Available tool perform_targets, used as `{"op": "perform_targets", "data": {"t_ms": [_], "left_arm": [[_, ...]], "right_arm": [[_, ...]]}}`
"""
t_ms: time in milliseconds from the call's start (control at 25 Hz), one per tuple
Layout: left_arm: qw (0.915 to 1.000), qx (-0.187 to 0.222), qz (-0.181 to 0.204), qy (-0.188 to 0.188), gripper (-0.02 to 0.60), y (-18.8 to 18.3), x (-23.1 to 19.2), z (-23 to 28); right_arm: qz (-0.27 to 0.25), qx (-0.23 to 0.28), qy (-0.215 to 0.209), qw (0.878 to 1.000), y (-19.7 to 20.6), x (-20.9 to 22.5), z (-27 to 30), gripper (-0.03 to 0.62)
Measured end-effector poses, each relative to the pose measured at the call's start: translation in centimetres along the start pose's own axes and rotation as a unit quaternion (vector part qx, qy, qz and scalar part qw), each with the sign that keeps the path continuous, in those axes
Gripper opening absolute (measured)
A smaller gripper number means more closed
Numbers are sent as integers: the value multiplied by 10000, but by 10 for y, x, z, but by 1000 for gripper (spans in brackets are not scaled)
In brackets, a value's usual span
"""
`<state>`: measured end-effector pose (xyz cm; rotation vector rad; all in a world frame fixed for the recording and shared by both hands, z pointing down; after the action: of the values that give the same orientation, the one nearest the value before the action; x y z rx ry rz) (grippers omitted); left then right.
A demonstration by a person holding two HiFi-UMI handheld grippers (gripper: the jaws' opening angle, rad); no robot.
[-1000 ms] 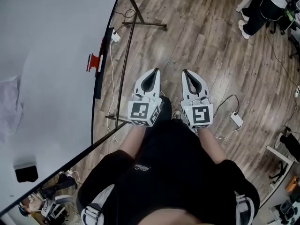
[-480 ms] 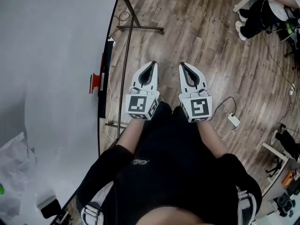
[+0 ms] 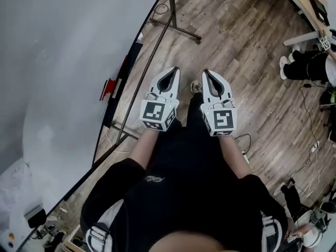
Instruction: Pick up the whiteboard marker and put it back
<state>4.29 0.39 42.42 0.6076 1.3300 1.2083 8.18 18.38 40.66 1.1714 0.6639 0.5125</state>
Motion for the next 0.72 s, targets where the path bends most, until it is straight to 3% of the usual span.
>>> {"op": "perform_targets", "data": {"t_ms": [200, 440, 560, 720], "left_arm": [[9948, 173, -85, -998, 8, -21, -15, 38], [9772, 336, -235, -2082, 8, -36, -31, 49], [9570, 603, -469, -2797, 6, -33, -37, 25], [9156, 940, -801, -3827, 6, -19, -45, -30]], "right_arm": [[-179, 262, -1209, 9922, -16, 43, 78, 3], [-831, 457, -2559, 9620, -33, 60, 149, 3], [-1090, 587, -3399, 9323, -38, 30, 174, 3], [-1662, 728, -4456, 8767, -48, -37, 190, 3]]}}
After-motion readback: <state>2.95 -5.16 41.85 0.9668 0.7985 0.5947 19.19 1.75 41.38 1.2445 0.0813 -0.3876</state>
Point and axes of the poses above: the fingertips, and each gripper's own axes: z forward along the fingers, x to its right, y out of its underside, the point moved 10 cm from there along -z, backward along the fingers, and after that the axes turned 10 degrees about -z, right-handed, at the moved point
